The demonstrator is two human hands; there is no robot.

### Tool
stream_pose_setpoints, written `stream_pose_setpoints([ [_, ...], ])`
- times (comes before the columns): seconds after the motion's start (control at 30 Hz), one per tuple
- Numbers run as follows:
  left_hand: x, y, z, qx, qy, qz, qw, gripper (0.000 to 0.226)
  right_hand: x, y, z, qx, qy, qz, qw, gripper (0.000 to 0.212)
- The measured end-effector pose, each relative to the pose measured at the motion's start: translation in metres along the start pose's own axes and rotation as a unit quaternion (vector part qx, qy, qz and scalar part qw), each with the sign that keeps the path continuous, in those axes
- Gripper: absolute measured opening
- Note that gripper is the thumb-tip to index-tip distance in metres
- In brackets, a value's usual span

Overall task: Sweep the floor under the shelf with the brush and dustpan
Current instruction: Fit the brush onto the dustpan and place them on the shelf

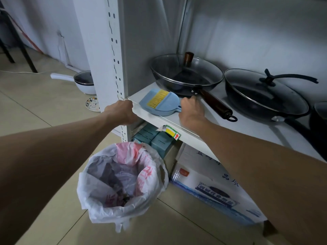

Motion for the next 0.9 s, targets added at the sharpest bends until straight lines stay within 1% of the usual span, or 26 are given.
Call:
stream_pose_setpoints([
  [0.2, 0.000, 0.001, 0.003, 0.014, 0.000, 0.000, 1.000, 0.054, 0.000, 0.003, 0.002, 0.013, 0.012, -0.009, 1.000, 0.036],
  [0.3, 0.001, 0.002, 0.004, 0.017, 0.002, 0.000, 1.000, 0.050, 0.001, 0.006, 0.004, 0.018, 0.019, -0.003, 1.000, 0.037],
  [0.4, 0.003, 0.001, 0.005, 0.017, 0.001, -0.008, 1.000, 0.051, 0.003, 0.010, 0.006, 0.020, 0.025, 0.003, 0.999, 0.034],
  [0.53, 0.004, 0.000, 0.008, 0.016, -0.002, -0.010, 1.000, 0.051, 0.007, 0.017, 0.011, 0.044, 0.093, 0.007, 0.995, 0.030],
  [0.63, 0.002, -0.001, 0.007, 0.014, 0.000, -0.010, 1.000, 0.052, 0.007, 0.018, 0.015, 0.049, 0.106, 0.014, 0.993, 0.032],
  [0.9, -0.003, -0.004, 0.009, 0.012, 0.003, -0.006, 1.000, 0.050, 0.002, 0.018, 0.015, 0.019, 0.116, 0.009, 0.993, 0.031],
])
Point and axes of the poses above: each hand's wrist, its own y-axis towards the middle knuckle, its own x-axis out of the palm, z = x × y, the point moved 7 cm from there along y, towards the middle knuckle, and after that the axes turned 2 degrees about z, right-handed, at the moved point
